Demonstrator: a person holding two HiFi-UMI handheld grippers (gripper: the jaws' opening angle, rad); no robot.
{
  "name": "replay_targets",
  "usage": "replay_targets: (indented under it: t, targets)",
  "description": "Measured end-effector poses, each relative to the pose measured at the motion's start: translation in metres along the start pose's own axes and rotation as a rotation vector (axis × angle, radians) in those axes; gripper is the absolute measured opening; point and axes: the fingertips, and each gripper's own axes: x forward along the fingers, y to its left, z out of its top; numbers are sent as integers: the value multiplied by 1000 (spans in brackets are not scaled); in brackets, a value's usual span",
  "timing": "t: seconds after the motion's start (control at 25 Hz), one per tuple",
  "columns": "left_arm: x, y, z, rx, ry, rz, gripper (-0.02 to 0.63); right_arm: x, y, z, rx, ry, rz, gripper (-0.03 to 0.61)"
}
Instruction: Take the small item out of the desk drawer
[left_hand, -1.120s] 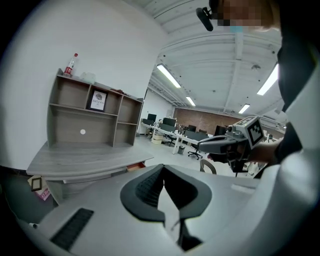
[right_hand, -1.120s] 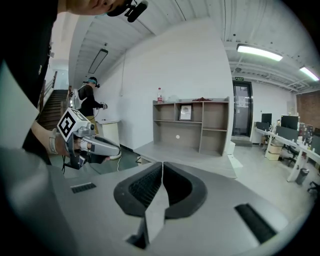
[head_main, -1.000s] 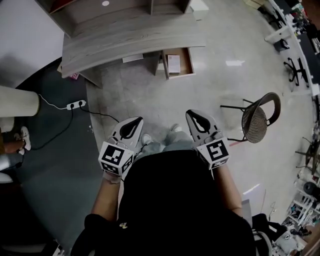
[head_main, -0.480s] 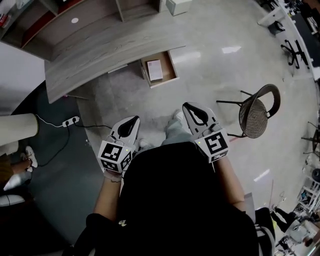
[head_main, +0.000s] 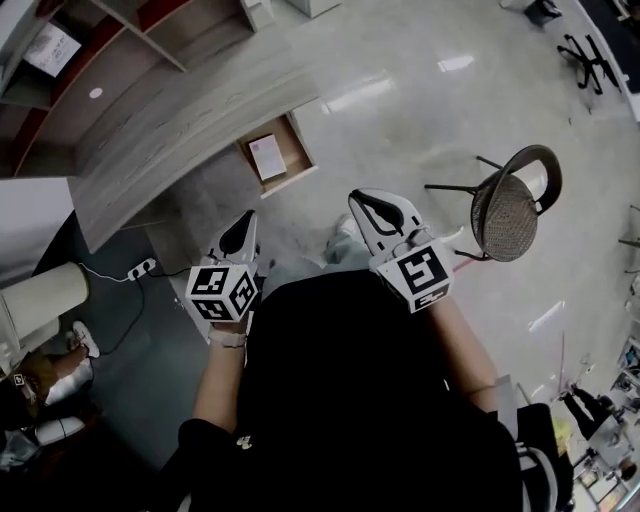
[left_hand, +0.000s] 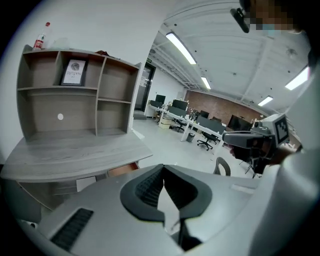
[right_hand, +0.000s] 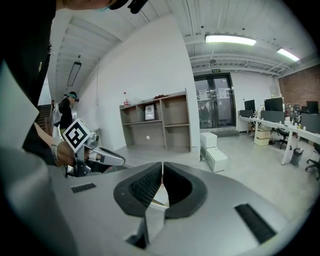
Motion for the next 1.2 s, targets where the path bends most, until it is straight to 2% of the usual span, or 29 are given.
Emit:
replay_targets:
  t: [0.16, 0.32, 0.64, 0.88, 1.2]
  targets:
    - [42, 0, 4, -36, 42, 20, 8, 1, -29, -4, 33, 23, -20, 3]
    - [81, 12, -7, -90, 105, 31, 8, 4, -49, -11, 77, 40, -64, 3]
    - [149, 53, -29, -73, 243, 44, 8, 16, -80, -18, 161, 73, -205, 3]
    - [193, 100, -55, -122, 342, 54, 8, 44, -89, -17, 211, 104, -308, 3]
    - [242, 155, -95, -114, 480, 63, 9, 85, -86, -15, 209, 163, -354, 3]
